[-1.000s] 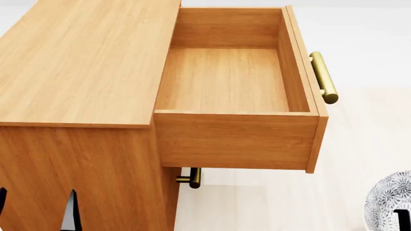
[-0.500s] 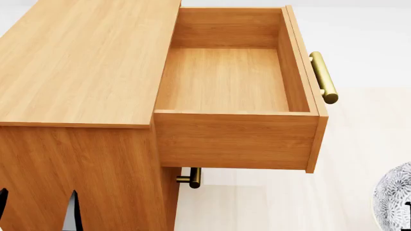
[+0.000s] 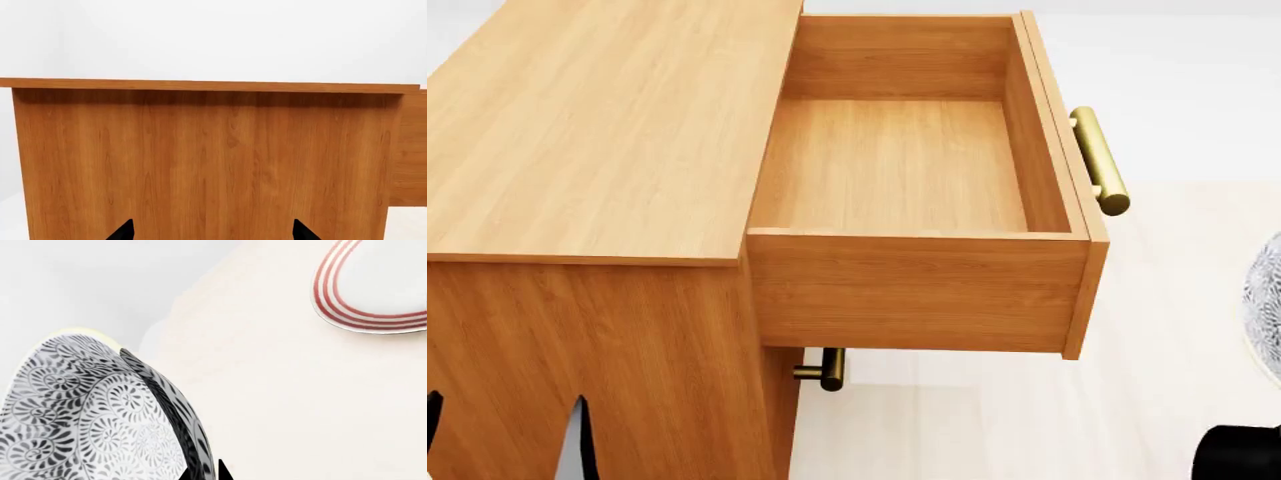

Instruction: Put the bowl on top of the cabinet.

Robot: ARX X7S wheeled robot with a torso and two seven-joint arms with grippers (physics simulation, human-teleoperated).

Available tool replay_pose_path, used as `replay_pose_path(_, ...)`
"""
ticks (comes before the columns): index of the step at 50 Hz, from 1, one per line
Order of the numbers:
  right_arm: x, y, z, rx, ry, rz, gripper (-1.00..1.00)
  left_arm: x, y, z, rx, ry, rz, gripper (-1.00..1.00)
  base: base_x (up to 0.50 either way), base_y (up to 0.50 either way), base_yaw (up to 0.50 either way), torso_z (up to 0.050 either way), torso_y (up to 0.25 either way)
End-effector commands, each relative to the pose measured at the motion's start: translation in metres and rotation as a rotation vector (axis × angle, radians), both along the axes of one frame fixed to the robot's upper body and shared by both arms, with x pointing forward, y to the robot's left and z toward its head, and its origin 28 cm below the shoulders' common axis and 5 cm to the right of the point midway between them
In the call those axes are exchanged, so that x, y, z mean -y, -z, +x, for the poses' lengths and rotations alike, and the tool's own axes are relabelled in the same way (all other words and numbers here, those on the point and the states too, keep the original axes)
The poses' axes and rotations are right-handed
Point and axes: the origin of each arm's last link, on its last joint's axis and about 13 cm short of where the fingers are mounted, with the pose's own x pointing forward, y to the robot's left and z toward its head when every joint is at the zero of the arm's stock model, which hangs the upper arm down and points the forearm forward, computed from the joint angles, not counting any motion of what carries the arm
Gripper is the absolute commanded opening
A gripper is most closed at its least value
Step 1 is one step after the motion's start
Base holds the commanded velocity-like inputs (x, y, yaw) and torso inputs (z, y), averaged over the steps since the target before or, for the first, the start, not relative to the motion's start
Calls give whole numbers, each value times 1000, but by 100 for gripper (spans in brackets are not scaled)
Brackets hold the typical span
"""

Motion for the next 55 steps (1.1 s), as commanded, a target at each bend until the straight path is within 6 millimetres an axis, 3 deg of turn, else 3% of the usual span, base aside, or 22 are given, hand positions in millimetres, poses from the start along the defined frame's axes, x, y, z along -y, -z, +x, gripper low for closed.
replay_pose_path(1,0,-49,-1,32,-63,-136,-100,-2,-2,4,25,-26,-3,100,0,0,0,0,0)
replay_pose_path(15,2,-106,1,155,-238,-62,-100,-2,-2,4,26,-26,-3,100,0,0,0,0,0)
replay_pose_path(29,-10,-161,6,234,-618,4,-100,-1,0,4,21,-19,-8,100,0,0,0,0,0)
replay_pose_path(33,-17,-180,10,265,-804,27,-100,-1,1,4,24,-13,-15,100,0,0,0,0,0)
replay_pose_path(48,-36,-222,19,355,-1098,183,-100,0,1,4,25,-9,-20,100,0,0,0,0,0)
replay_pose_path(55,-49,-238,25,372,-1211,177,-100,-1,0,4,27,-11,-17,100,0,0,0,0,0)
